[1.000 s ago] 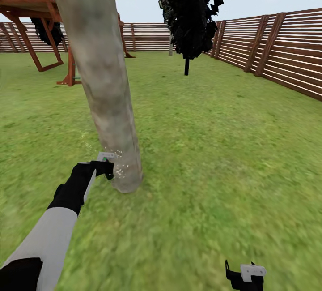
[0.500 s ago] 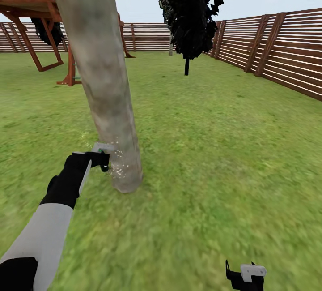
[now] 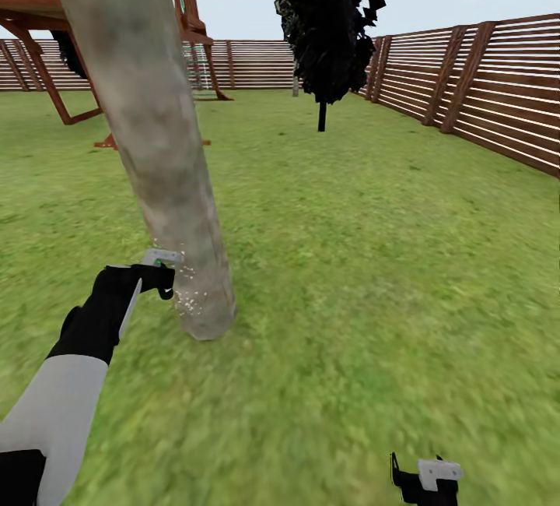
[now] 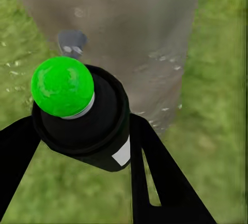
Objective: In the garden, pick up the pesticide atomizer on the floor and spray pesticide onto both trees until each tree trunk is fully covered.
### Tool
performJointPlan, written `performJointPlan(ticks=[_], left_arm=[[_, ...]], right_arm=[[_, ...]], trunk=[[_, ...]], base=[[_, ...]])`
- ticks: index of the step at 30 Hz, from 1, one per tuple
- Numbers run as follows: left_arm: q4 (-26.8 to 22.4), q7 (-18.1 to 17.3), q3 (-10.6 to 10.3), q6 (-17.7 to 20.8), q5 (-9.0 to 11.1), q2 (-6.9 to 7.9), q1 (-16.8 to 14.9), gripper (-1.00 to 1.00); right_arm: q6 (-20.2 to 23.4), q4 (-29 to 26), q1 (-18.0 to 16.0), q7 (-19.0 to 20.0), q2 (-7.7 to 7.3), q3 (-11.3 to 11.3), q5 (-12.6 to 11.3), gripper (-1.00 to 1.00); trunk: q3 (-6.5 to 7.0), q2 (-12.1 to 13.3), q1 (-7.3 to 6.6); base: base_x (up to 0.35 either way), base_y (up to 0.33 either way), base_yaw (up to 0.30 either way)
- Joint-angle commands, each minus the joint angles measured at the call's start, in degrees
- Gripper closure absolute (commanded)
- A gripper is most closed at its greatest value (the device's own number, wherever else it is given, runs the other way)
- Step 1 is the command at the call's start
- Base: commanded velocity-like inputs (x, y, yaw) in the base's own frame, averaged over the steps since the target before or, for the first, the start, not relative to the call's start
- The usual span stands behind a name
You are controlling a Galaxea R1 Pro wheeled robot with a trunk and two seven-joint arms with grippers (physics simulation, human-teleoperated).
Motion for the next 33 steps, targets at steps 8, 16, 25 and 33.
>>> performJointPlan(ticks=[8,16,25,33], left_arm=[[0.0,0.21,-0.02,-0.09,0.11,-0.08,0.0,1.0],[0.0,0.21,-0.02,-0.09,0.25,-0.16,0.0,1.0],[-0.69,0.3,-0.02,-0.01,0.0,-0.26,0.0,1.0],[-0.76,0.33,-0.02,0.08,-0.19,-0.26,0.0,1.0]], right_arm=[[0.0,0.0,0.0,0.0,0.0,0.0,-0.02,-1.0],[0.0,0.0,0.0,0.0,0.0,0.0,-0.02,-1.0],[0.0,0.0,0.0,0.0,0.0,0.0,-0.02,-1.0],[0.0,-0.09,0.0,0.0,0.0,0.0,-0.03,-1.0]], trunk=[[0.0,0.0,0.0],[0.0,0.0,0.0],[0.0,0.0,0.0],[0.0,0.0,0.0]], base=[[0.001,-0.272,0.045],[0.0,-0.273,0.27],[0.069,-0.273,0.025],[0.002,-0.273,0.121]])
